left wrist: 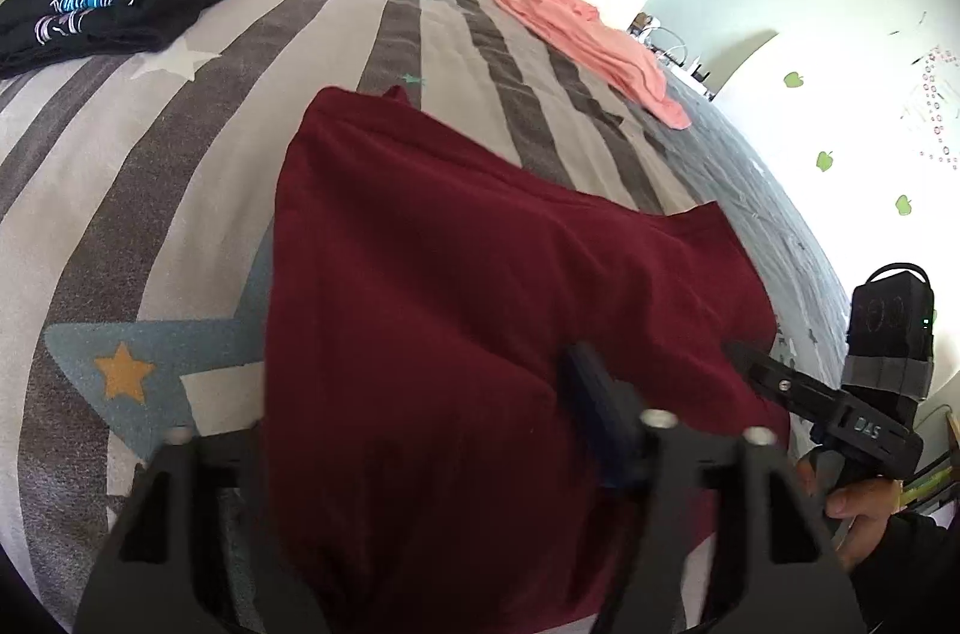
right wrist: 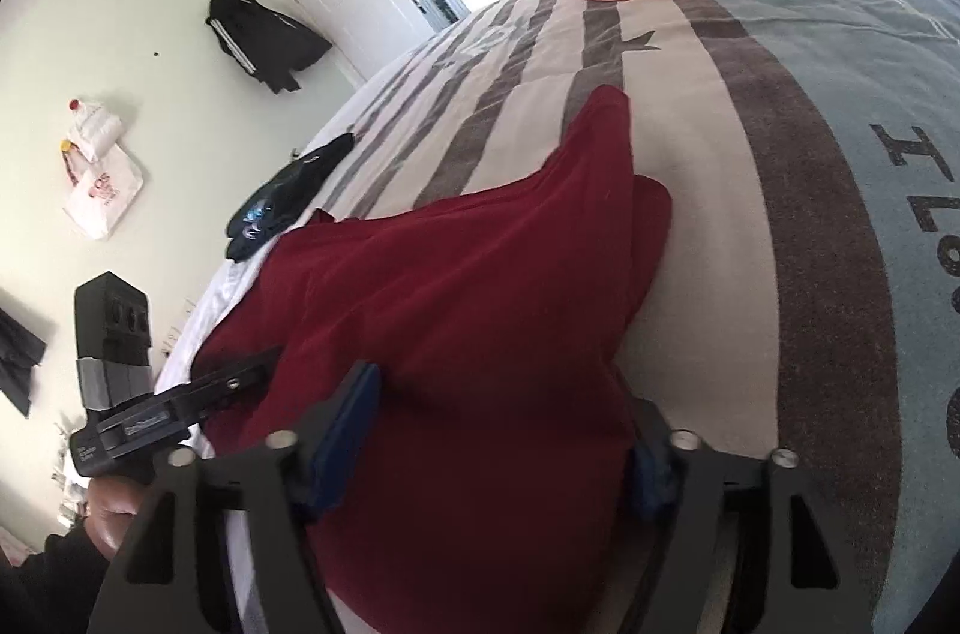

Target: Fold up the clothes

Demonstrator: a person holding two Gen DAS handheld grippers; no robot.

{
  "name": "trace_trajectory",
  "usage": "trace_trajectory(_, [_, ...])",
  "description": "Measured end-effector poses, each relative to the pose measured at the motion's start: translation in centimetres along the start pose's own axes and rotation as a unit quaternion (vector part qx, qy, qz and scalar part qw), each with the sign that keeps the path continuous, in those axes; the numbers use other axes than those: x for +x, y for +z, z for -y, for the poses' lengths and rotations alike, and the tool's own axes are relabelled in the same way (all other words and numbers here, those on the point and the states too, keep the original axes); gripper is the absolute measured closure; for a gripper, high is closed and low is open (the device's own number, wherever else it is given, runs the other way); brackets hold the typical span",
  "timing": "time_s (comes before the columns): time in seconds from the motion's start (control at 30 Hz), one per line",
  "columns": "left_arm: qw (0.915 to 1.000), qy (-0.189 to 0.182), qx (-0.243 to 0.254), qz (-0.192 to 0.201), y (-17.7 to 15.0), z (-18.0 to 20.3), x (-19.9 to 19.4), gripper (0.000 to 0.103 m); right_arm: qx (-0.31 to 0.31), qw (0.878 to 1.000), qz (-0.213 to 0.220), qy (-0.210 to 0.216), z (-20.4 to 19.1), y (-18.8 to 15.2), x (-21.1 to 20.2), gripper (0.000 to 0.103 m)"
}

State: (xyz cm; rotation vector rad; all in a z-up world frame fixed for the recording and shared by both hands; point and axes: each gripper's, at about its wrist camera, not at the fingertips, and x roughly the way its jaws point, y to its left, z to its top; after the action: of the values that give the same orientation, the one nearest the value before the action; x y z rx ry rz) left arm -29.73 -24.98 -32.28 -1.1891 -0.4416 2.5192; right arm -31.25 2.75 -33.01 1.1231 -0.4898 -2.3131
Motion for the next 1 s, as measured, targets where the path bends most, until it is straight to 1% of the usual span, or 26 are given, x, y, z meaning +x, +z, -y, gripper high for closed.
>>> trace_trajectory(0.03, [0.9999,0.002,0.011,0.003,0.0,0.2,-0.1,0.067,-0.009,1.0,0.001,0.011,-0.1,0.1,-0.1,0.066])
trace_trajectory(0.07, [0.9998,0.003,0.019,0.006,0.0,0.4,-0.3,0.068,-0.02,1.0,0.007,0.013,-0.2,0.1,-0.3,0.072])
trace_trajectory(0.13, [0.9994,0.005,0.032,0.015,0.1,0.7,-0.7,0.074,-0.014,1.0,0.013,0.018,0.0,0.1,-0.6,0.077])
trace_trajectory(0.17, [0.9991,0.008,0.036,0.021,0.1,1.0,-1.0,0.076,-0.01,1.0,0.016,0.021,0.0,0.2,-0.7,0.079])
trace_trajectory(0.27, [0.9981,0.021,0.043,0.037,-0.3,2.0,-2.4,0.079,-0.025,0.999,0.041,-0.003,-1.4,0.1,-1.7,0.081])
trace_trajectory(0.37, [0.9978,0.03,0.028,0.051,1.2,1.8,-4.4,0.079,-0.024,0.998,0.054,-0.018,-3.3,0.9,-2.5,0.082])
trace_trajectory(0.47, [0.9979,0.039,0.011,0.051,4.0,0.3,-6.8,0.079,-0.04,0.998,0.042,-0.03,-6.3,3.3,-2.5,0.082])
trace_trajectory(0.57, [0.9974,0.049,0.002,0.052,7.7,-2.6,-9.4,0.079,-0.047,0.998,0.029,-0.032,-9.7,6.4,-1.5,0.082])
trace_trajectory(0.63, [0.9967,0.057,0.002,0.058,10.9,-5.2,-11.4,0.079,-0.06,0.997,0.028,-0.032,-13.2,8.5,-0.1,0.082])
trace_trajectory(0.73, [0.9957,0.07,0.006,0.06,16.1,-10.1,-13.3,0.079,-0.062,0.997,0.029,-0.026,-18.1,11.8,3.3,0.082])
trace_trajectory(0.87, [0.9938,0.091,0.023,0.06,22.9,-17.6,-14.0,0.079,-0.066,0.997,0.036,-0.023,-24.2,16.7,10.4,0.082])
trace_trajectory(0.93, [0.993,0.097,0.03,0.06,25.7,-21.6,-13.4,0.079,-0.07,0.996,0.042,-0.021,-26.6,18.7,14.4,0.082])
trace_trajectory(1.0, [0.9925,0.103,0.039,0.054,27.7,-25.0,-12.1,0.079,-0.071,0.996,0.045,-0.021,-28.3,20.3,18.5,0.082])
